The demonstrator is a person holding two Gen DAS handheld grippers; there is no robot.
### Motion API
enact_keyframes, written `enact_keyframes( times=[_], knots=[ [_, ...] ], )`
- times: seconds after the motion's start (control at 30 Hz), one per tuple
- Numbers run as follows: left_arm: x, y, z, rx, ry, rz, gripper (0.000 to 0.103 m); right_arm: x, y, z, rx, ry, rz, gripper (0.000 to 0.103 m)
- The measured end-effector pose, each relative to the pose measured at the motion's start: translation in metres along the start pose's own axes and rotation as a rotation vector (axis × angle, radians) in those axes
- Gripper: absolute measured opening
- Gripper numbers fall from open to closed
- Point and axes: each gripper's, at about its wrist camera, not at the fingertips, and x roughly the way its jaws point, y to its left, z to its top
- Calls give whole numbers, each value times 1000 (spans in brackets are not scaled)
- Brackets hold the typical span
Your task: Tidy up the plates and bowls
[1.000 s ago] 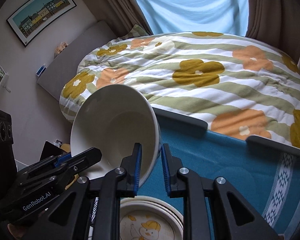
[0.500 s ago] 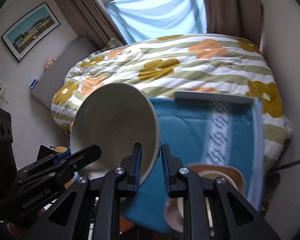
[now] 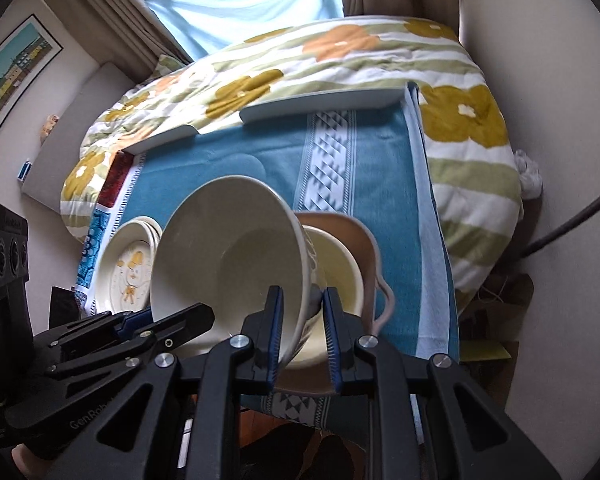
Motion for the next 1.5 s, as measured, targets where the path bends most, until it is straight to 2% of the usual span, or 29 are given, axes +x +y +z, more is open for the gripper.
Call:
enact_keyframes(
  times=[0.17,0.4,1.0,1.33,1.5],
  knots=[
    [16,-1,4,39,37,44,20,14,-9,-10,12,29,-5,18],
    [33,-9,9,126,77,152,20,23,-8,-13,-7,38,-36,18],
    [45,-28,14,280,63,324,20,29,-14,-10,1,67,-47,18],
    [49,-29,15,289,68,350,20,30,-15,-9,6,75,-39,18],
    [42,-23,18,261,74,302,20,26,-20,-10,34,70,-19,18]
  ],
)
